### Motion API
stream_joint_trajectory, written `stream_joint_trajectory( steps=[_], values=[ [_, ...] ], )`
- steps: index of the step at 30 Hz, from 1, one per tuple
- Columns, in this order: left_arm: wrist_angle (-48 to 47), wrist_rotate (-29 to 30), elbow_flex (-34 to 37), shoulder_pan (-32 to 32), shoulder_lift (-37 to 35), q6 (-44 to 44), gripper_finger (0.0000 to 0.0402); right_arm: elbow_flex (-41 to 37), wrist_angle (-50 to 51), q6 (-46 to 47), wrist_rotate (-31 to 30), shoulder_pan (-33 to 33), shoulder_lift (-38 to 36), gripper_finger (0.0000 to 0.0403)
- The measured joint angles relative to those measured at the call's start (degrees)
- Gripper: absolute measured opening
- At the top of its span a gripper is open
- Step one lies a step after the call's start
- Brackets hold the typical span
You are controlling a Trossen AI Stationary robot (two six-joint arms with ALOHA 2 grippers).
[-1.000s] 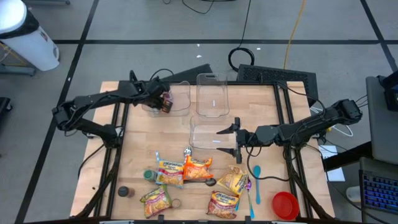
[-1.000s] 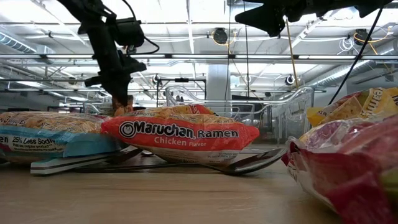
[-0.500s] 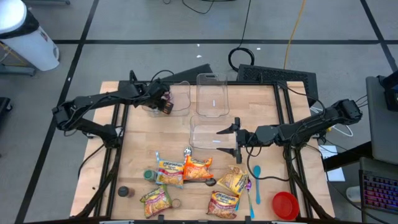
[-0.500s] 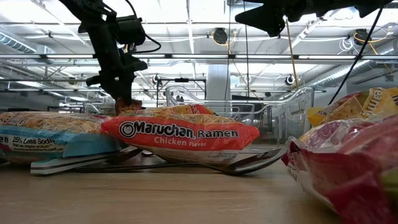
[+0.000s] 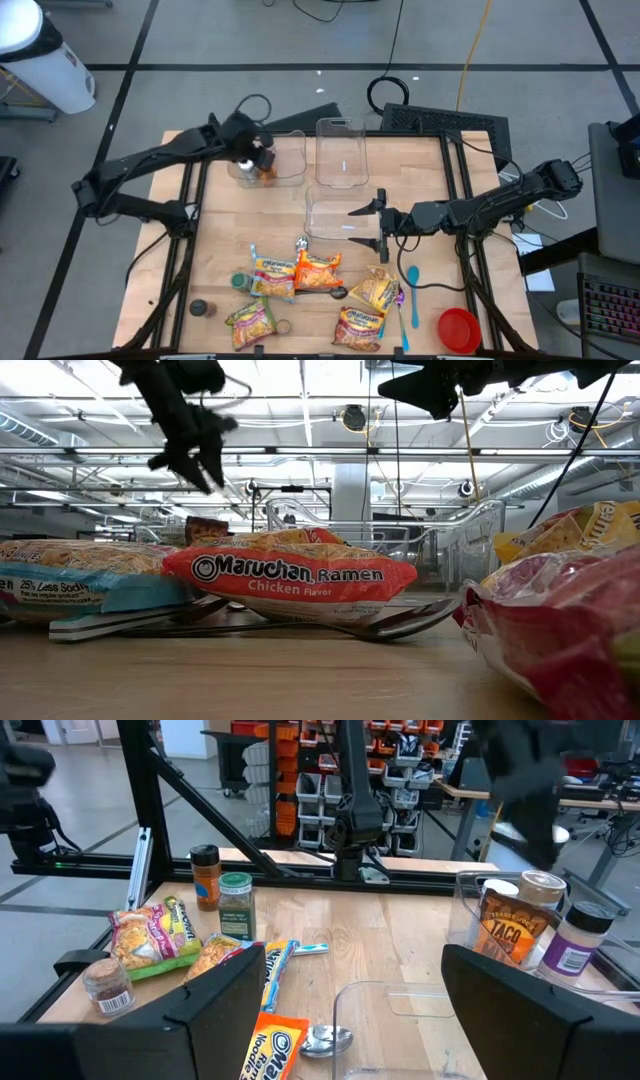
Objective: Pick & Place Food Item
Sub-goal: Put the brown seasoning bottle into the top left transparent container
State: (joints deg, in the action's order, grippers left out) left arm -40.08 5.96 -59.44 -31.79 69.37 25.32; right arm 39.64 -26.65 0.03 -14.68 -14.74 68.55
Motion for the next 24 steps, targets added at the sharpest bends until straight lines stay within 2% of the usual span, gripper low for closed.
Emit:
stream_joint_trajectory(
  steps=[4,9,13,17,22,24],
  values=[
    [0.06,0.08,-0.33,1.73,-5.17,0.00,0.0166,0.00,0.23,-0.02,0.00,0.01,0.00,0.0293],
    [0.57,0.12,-0.33,8.51,-11.52,3.05,0.0168,0.00,0.31,-0.07,0.00,0.00,0.00,0.0293],
    [2.00,0.07,-0.33,17.33,-15.08,5.08,0.0172,0.00,0.31,-0.11,0.00,0.00,0.00,0.0293],
    [9.21,1.19,-0.31,28.64,-16.82,4.71,0.0172,0.00,0.25,0.05,0.00,0.01,0.00,0.0293],
    [19.38,4.55,-0.31,41.95,-16.73,-2.40,0.0173,0.00,-0.34,1.30,0.41,0.00,0.00,0.0293],
    [20.73,7.08,-0.33,45.75,-15.88,-5.16,0.0173,0.00,-0.74,3.42,3.12,0.01,0.18,0.0293]
  ],
)
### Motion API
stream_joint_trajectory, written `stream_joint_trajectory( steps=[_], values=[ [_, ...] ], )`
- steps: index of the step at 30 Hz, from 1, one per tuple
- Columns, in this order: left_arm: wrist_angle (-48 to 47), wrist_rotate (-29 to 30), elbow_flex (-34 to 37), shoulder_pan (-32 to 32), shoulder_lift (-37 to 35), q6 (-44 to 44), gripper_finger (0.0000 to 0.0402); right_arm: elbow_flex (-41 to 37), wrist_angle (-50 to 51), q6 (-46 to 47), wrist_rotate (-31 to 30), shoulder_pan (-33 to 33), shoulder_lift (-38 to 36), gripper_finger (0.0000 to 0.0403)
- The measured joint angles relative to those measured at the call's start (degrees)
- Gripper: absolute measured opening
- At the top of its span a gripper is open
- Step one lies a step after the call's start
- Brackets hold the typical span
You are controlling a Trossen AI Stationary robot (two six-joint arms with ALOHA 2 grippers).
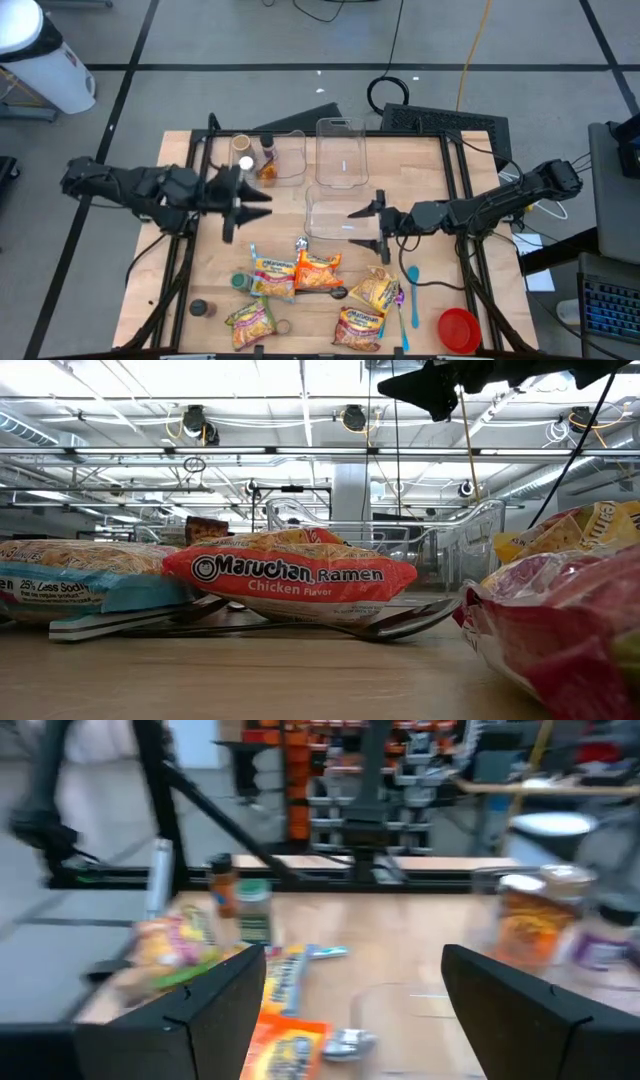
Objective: Pick & Place Food Item
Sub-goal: Put the brown seasoning bottle into the top left transparent container
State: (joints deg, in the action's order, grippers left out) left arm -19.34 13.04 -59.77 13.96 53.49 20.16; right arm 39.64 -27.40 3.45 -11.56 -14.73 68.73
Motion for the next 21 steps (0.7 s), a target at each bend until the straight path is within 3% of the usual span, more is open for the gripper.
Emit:
stream_joint_trajectory(
  steps=[3,7,11,13,16,17,19,21],
  values=[
    [-0.43,4.26,0.70,3.91,1.29,-1.19,0.0173,-0.01,-1.48,1.45,5.15,-0.10,0.81,0.0293],
    [0.12,4.00,2.08,6.73,3.73,1.60,0.0173,-0.02,-2.34,1.65,7.28,-0.47,0.85,0.0293],
    [5.71,-8.02,2.58,9.76,12.32,3.99,0.0173,-0.02,-2.62,1.43,7.20,-0.78,0.85,0.0293],
    [15.50,-14.04,2.56,11.79,17.75,4.04,0.0173,-0.02,-2.78,1.18,7.22,-0.78,0.83,0.0293],
    [33.91,-16.66,0.82,15.30,27.05,-0.10,0.0173,-0.02,-2.58,0.44,7.21,-0.77,0.83,0.0293],
    [35.43,-17.81,-1.20,16.04,29.84,-3.00,0.0174,-0.02,-2.61,0.37,7.20,-0.76,0.83,0.0293],
    [28.02,-18.24,-6.33,17.15,34.14,-7.17,0.0180,-0.02,-2.62,0.20,7.19,-0.76,0.83,0.0293],
    [16.79,-14.63,-13.16,17.85,38.45,-8.07,0.0192,-0.02,-2.53,0.19,7.20,-0.76,0.83,0.0293]
  ],
)
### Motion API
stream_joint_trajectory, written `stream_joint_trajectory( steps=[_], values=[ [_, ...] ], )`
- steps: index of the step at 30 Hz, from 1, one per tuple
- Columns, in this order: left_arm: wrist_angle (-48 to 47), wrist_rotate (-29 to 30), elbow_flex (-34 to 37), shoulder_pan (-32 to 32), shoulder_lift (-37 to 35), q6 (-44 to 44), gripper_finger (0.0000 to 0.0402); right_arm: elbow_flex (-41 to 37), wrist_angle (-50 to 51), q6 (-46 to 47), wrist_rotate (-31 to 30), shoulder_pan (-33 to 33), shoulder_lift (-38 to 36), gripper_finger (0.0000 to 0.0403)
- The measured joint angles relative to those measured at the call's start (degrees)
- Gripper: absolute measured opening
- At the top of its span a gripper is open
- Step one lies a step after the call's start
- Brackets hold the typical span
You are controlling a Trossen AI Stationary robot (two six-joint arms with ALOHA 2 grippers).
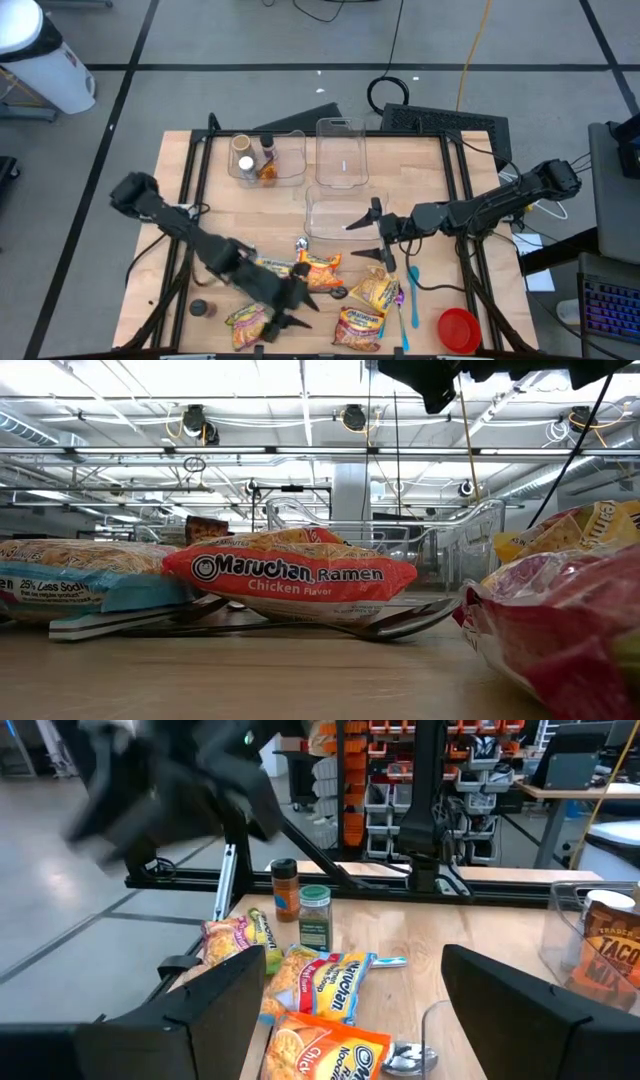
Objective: Pick & Place Food Item
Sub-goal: Put the brown seasoning bottle into the top left transparent container
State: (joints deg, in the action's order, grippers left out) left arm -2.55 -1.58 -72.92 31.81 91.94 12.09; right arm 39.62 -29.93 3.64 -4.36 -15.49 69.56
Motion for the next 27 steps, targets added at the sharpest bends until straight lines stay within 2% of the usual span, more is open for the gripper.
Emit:
stream_joint_trajectory(
  steps=[3,6,8,12,18,23,27],
  values=[
    [-18.81,6.00,-9.50,1.03,5.60,2.32,0.0220,0.00,0.00,0.00,-0.01,0.00,0.00,0.0293],
    [-31.06,6.28,-15.60,2.18,10.74,4.57,0.0248,0.00,0.13,0.11,-0.02,0.00,0.00,0.0293],
    [-35.48,4.33,-17.43,3.00,13.57,6.90,0.0263,0.00,0.12,0.15,-0.02,-0.02,0.00,0.0293],
    [-41.37,1.86,-18.06,4.62,17.03,15.03,0.0279,0.00,0.16,0.15,-0.01,-0.02,0.00,0.0293],
    [-44.45,1.54,-17.71,7.09,21.11,24.84,0.0280,0.00,0.10,0.15,0.00,-0.02,0.00,0.0293],
    [-43.88,1.54,-17.71,8.68,23.14,27.46,0.0280,0.00,-0.23,0.17,-0.01,-0.10,0.00,0.0293],
    [-43.64,5.09,-17.71,9.28,23.50,27.65,0.0280,0.00,-0.59,0.17,-0.02,-0.61,0.00,0.0293]
  ],
)
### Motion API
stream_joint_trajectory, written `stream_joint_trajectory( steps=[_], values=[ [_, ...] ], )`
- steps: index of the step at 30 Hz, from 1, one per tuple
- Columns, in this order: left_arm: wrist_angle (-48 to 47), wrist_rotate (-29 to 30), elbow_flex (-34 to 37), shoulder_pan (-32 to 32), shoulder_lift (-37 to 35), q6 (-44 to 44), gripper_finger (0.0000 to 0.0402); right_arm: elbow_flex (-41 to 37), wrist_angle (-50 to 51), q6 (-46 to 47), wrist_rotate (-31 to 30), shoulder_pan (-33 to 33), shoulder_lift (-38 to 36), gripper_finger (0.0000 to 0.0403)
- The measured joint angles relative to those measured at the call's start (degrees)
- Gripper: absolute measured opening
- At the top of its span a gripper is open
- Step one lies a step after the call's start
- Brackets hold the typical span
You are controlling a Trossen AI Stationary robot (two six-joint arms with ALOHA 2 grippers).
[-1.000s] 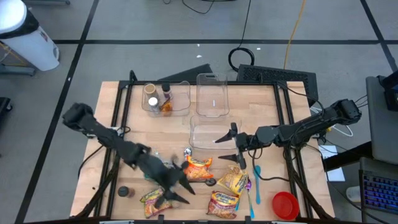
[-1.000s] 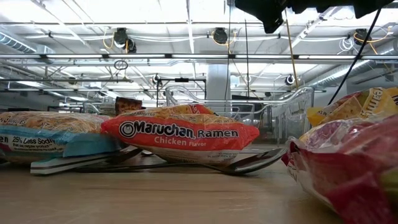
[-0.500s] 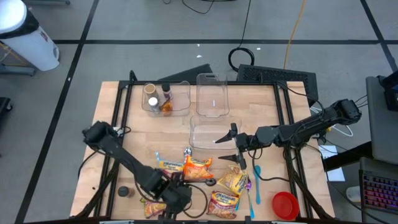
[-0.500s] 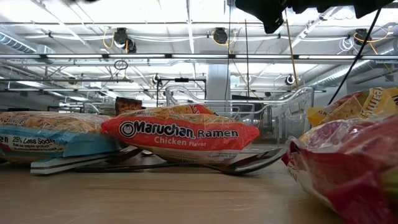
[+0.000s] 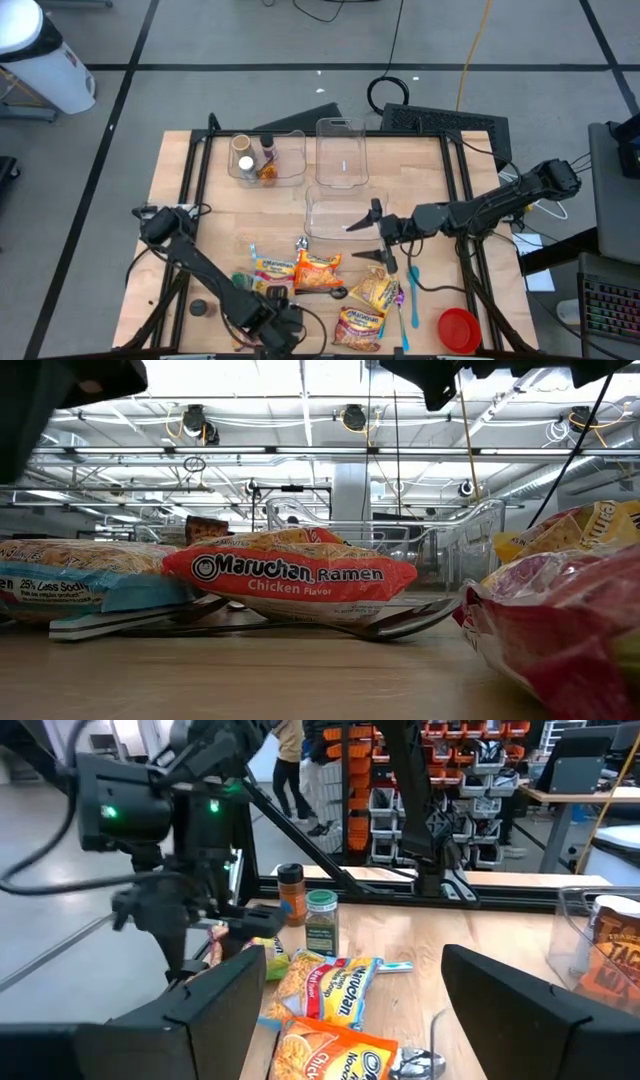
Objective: Pick & Place Food Item
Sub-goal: Put the brown seasoning bottle into the top left transparent container
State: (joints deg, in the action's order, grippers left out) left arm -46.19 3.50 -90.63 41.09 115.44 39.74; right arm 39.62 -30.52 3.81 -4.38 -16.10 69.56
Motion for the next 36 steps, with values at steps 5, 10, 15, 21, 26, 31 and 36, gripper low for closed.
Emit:
stream_joint_trajectory(
  steps=[5,10,15,21,26,31,36],
  values=[
    [-0.83,1.28,0.02,-0.03,1.56,0.10,0.0280,0.00,-0.52,-0.03,0.01,-0.20,-0.01,0.0293],
    [-0.80,0.59,0.07,-0.07,3.07,-0.17,0.0280,0.00,-0.49,-0.09,0.00,-0.20,-0.02,0.0293],
    [-0.83,0.88,0.07,-0.09,3.08,-0.91,0.0254,0.00,-0.51,-0.13,0.00,-0.20,-0.02,0.0293],
    [-0.76,-0.89,0.04,-0.36,3.06,-2.03,0.0178,0.00,-0.51,-0.15,0.00,-0.20,-0.02,0.0293],
    [-4.40,-3.49,-1.96,-1.87,1.88,-1.72,0.0178,0.00,-0.51,-0.17,0.00,-0.17,-0.02,0.0293],
    [-9.72,1.59,-6.99,-4.78,-2.04,-3.16,0.0178,0.00,-0.47,-0.20,0.08,-0.17,-0.02,0.0293],
    [-12.45,9.22,-11.77,-9.94,-6.46,-5.46,0.0178,0.00,-0.35,-2.13,0.13,-0.91,-0.02,0.0293]
  ],
)
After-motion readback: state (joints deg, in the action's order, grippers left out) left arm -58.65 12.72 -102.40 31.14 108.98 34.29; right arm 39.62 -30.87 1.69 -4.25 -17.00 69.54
